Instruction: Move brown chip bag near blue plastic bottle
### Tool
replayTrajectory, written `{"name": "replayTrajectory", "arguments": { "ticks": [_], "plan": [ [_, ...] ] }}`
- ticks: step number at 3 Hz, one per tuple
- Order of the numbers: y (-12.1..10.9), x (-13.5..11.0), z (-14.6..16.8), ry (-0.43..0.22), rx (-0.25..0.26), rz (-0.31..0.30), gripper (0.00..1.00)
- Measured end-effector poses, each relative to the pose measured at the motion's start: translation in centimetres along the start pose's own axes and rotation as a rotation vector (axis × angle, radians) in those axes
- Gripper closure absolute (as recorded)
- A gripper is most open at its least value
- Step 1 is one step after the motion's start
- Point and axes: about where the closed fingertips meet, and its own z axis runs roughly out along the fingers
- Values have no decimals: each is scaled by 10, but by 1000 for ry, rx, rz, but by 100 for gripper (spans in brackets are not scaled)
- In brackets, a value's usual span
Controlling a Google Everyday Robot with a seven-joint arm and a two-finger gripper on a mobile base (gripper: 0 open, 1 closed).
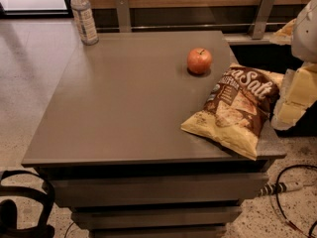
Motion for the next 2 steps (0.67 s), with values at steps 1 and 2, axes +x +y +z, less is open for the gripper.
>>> {"name": "replayTrajectory", "arguments": {
  "ticks": [1,2],
  "plan": [
    [-20,1,33,18,-12,-56,0],
    [-35,8,73,18,-22,-127,0]
  ]
}}
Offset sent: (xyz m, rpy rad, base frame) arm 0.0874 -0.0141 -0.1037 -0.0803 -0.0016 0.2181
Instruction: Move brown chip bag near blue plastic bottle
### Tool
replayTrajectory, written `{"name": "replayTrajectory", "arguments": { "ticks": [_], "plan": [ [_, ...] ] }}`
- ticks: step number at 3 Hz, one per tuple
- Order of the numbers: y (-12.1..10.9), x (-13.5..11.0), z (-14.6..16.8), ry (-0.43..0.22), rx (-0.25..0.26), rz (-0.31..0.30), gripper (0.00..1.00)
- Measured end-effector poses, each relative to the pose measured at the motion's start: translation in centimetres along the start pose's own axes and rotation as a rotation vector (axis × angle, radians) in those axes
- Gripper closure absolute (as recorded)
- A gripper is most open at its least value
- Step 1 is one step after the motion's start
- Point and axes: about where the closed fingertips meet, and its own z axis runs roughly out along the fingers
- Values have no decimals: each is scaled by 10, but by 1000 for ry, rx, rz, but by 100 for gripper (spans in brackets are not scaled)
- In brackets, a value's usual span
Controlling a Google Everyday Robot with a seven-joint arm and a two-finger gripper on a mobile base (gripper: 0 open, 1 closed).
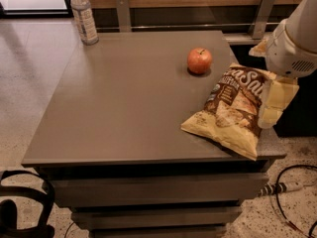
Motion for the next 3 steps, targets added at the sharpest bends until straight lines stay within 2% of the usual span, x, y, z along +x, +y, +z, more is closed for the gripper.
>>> {"name": "replayTrajectory", "arguments": {
  "ticks": [2,3],
  "plan": [
    [-12,19,48,-7,-31,-124,0],
    [-17,13,52,-7,-26,-185,0]
  ]
}}
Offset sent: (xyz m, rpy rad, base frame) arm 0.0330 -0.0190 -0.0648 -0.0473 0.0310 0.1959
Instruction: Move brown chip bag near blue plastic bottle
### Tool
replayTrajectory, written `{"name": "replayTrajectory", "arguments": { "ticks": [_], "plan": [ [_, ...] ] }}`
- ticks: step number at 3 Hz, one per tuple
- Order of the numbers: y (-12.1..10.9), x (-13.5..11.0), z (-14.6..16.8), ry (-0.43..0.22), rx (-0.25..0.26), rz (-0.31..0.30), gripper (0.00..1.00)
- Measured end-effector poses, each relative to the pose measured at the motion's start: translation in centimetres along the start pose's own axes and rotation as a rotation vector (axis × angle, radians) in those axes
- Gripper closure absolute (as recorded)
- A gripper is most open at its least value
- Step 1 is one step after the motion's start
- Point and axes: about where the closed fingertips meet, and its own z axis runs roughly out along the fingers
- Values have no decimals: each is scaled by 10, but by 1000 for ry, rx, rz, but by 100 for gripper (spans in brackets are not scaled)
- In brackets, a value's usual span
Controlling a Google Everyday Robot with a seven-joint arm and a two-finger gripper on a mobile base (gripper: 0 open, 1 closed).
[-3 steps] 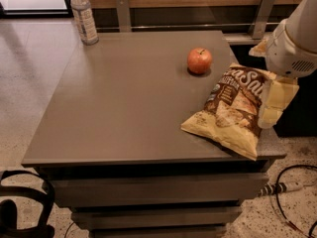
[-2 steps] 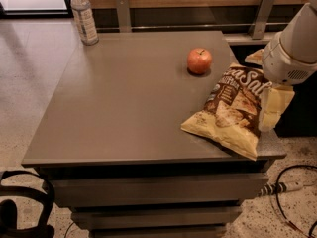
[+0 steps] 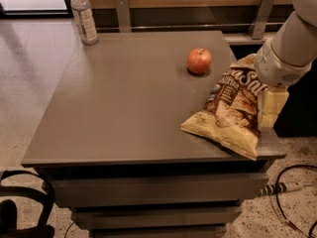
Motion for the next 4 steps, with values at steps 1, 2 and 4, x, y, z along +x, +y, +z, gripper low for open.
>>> {"name": "replayTrajectory", "arguments": {
  "ticks": [1,2,4],
  "plan": [
    [-7,-10,2,0,1,-55,0],
    [-14,-27,15,-26,-9,-103,0],
    [-15,-37,43,-63,-46,-107,18]
  ]
}}
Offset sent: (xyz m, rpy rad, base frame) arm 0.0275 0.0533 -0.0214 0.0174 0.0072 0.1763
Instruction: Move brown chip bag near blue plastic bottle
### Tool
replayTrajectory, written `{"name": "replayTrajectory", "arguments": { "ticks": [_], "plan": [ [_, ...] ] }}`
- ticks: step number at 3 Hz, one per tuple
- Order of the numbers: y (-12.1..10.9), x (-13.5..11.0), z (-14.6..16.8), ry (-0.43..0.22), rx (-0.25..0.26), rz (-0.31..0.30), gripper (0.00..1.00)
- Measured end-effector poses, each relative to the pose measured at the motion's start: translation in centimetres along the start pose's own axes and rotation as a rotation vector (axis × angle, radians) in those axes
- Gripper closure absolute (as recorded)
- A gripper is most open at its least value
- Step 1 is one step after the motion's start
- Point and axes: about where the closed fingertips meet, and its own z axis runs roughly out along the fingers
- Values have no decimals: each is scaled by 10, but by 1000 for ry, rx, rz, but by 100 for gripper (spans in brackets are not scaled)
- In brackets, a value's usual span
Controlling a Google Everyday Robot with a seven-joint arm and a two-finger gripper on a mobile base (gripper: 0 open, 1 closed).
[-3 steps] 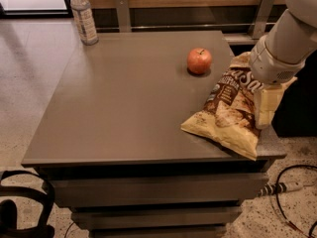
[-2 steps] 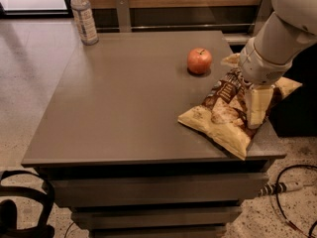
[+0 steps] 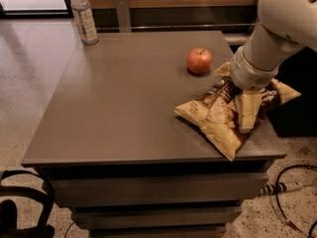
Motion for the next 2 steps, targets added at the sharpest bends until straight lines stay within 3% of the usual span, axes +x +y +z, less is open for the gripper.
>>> {"name": "replayTrajectory", "arguments": {
  "ticks": [2],
  "plan": [
    [0,-1,-2,0,0,-1,65]
  ]
}}
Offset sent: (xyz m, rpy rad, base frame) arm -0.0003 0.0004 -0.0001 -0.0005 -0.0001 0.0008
